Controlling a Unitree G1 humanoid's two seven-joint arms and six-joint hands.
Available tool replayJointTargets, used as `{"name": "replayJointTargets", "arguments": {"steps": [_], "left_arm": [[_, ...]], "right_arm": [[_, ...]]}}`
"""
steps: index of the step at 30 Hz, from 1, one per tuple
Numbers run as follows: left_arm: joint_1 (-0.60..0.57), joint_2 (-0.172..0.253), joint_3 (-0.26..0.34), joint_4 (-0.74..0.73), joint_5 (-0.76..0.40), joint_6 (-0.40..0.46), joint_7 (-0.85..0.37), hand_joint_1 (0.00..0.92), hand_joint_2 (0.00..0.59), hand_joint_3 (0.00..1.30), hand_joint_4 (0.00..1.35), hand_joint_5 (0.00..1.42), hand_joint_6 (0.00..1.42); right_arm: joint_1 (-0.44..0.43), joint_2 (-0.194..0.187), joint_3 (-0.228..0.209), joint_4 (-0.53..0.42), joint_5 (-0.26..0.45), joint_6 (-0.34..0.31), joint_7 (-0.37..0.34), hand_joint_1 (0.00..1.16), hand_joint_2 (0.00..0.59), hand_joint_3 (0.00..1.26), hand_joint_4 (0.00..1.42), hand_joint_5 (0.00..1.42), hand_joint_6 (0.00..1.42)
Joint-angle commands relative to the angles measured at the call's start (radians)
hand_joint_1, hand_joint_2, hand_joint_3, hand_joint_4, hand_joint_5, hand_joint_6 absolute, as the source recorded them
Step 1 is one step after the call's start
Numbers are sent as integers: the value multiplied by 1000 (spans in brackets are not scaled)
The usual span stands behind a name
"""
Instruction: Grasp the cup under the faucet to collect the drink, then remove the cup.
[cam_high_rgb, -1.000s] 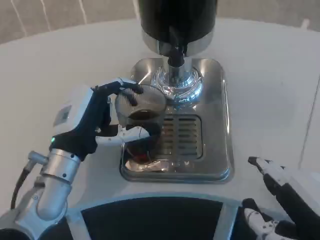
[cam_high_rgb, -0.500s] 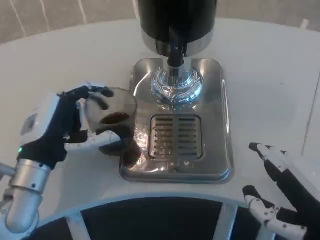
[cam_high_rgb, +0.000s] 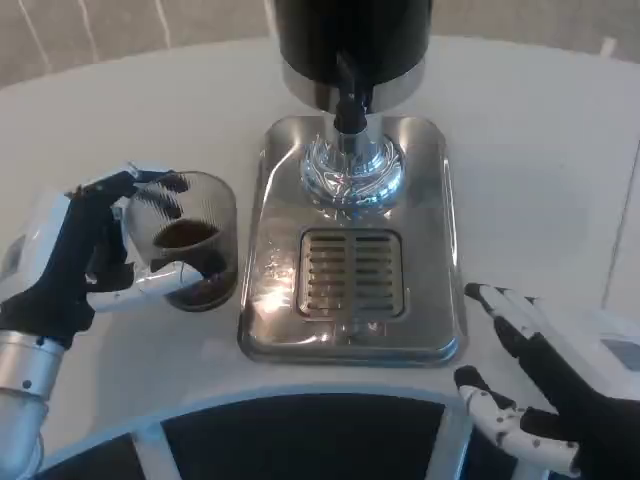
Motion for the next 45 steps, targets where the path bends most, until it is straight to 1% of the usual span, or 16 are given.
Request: {"name": "replayJointTargets", "arguments": {"steps": [1,6,13,20,23,26,32,38,45], "left_arm": [[34,29,37,-57,-40,-38,-15,591,4,972,1067,1347,1424],[72,34,60,-98,-57,-41,-45,586,0,972,1084,1359,1424],[136,27,85,-169,-73,-43,-88,584,0,972,1097,1361,1424],[209,16,102,-268,-93,-38,-132,589,0,972,1098,1360,1424],[240,11,106,-318,-98,-36,-150,590,0,972,1098,1360,1424],[260,5,111,-355,-104,-30,-167,591,0,972,1098,1360,1424],[289,0,122,-407,-117,-23,-196,592,0,972,1098,1361,1424],[326,-10,129,-464,-128,-20,-227,592,0,972,1098,1361,1424],[368,-22,138,-531,-143,-10,-267,592,0,972,1098,1361,1424]], "right_arm": [[-25,-11,16,21,-9,-13,-16,195,537,9,0,0,0],[-61,-17,35,40,-12,-16,-20,188,538,6,0,0,0],[-97,-15,66,41,-28,-14,-11,181,538,5,0,0,0],[-101,-15,92,37,-34,-24,-19,176,538,2,0,0,0],[-86,-10,124,18,-45,-42,-13,174,540,0,0,0,0],[-71,-3,146,-1,-57,-55,-4,174,544,0,0,0,0],[-27,3,177,-49,-72,-84,14,174,547,0,0,0,0],[31,7,179,-104,-68,-116,37,174,548,0,0,0,0],[51,17,175,-121,-61,-136,53,174,548,0,0,0,0]]}}
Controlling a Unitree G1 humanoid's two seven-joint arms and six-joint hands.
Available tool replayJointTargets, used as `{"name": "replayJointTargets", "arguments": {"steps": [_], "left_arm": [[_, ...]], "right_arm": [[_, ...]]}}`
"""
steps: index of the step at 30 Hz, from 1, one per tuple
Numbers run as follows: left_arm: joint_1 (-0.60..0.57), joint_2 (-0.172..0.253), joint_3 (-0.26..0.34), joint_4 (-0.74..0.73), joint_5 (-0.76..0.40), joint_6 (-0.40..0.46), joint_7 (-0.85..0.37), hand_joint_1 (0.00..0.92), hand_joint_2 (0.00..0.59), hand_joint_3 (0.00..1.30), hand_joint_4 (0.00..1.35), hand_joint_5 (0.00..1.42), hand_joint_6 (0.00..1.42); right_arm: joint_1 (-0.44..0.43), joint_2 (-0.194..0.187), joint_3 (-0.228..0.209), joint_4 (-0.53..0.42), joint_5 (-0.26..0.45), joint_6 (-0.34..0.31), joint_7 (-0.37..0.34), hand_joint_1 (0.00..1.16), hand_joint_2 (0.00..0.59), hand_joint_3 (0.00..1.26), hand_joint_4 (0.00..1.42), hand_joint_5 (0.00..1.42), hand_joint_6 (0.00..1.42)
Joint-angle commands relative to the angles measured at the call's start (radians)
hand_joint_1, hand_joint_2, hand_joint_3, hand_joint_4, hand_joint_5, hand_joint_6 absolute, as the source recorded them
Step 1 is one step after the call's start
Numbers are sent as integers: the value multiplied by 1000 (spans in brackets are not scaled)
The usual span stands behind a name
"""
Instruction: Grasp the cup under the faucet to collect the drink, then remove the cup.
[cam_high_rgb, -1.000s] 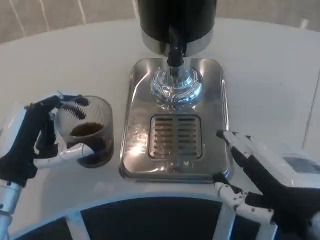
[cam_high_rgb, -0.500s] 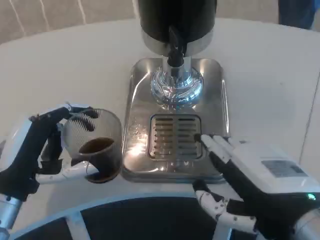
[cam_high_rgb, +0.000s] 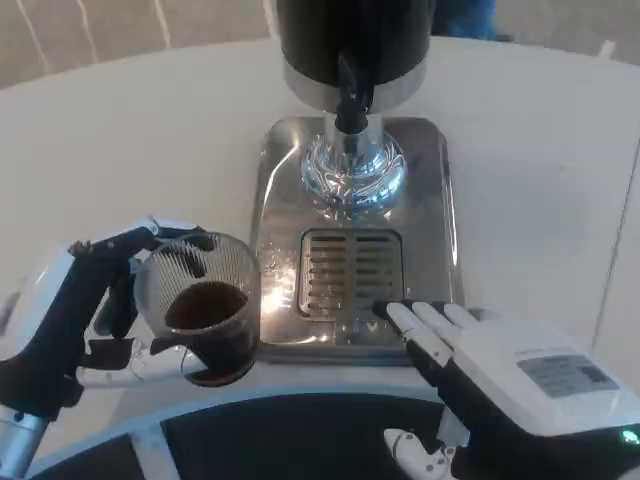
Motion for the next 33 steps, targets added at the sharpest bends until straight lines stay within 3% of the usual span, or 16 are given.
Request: {"name": "replayJointTargets", "arguments": {"steps": [1,33], "left_arm": [[24,-11,17,-53,-44,-1,-18,593,0,972,1098,1361,1424],[36,-32,19,-79,-60,7,-82,600,0,972,1098,1361,1424]], "right_arm": [[15,13,4,-14,4,-22,16,174,548,0,0,0,0],[53,67,13,-19,-28,-63,29,196,557,0,0,0,0]]}}
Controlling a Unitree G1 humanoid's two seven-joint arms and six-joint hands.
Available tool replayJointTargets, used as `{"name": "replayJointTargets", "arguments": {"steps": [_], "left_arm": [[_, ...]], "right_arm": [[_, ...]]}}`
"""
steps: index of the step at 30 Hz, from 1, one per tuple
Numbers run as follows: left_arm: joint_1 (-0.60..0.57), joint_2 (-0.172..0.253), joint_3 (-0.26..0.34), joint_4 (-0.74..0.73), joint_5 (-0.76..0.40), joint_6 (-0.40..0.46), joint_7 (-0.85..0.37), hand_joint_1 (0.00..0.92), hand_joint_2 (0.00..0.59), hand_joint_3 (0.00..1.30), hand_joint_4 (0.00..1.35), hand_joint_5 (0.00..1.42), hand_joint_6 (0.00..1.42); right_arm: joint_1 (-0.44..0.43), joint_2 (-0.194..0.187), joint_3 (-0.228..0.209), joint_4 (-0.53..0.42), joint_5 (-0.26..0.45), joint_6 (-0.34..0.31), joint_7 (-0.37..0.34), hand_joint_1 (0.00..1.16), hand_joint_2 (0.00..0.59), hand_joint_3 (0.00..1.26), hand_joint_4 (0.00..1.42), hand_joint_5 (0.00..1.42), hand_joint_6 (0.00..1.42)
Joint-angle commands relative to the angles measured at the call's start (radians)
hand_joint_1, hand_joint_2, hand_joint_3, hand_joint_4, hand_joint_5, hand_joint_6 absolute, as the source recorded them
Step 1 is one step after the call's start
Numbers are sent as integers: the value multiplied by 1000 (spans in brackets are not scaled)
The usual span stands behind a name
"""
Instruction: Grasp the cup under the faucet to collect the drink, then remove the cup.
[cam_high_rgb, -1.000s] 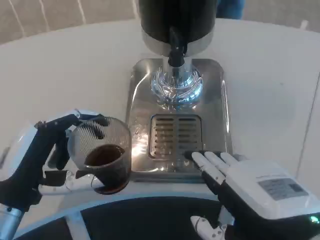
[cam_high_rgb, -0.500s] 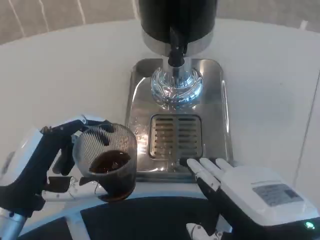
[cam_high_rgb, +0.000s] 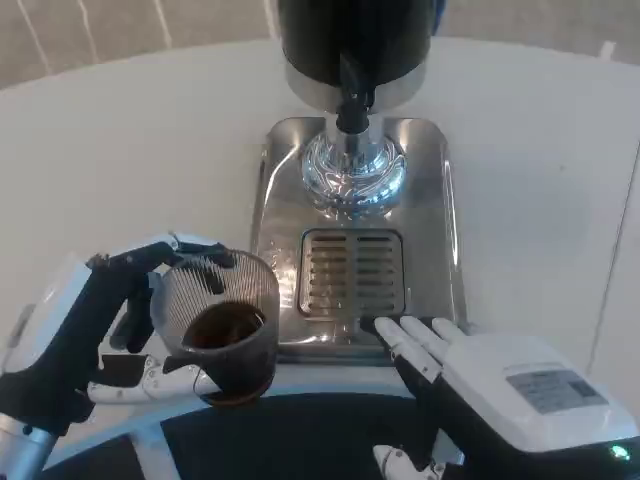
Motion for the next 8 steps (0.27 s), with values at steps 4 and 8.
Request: {"name": "replayJointTargets", "arguments": {"steps": [4,8], "left_arm": [[-15,-9,15,6,-26,-8,5,601,0,972,1098,1361,1424],[-14,-9,16,7,-26,-8,5,601,0,972,1098,1361,1424]], "right_arm": [[7,12,-6,-11,-7,-17,14,199,558,0,0,0,0],[1,16,-7,-9,-9,-19,18,202,558,0,0,0,0]]}}
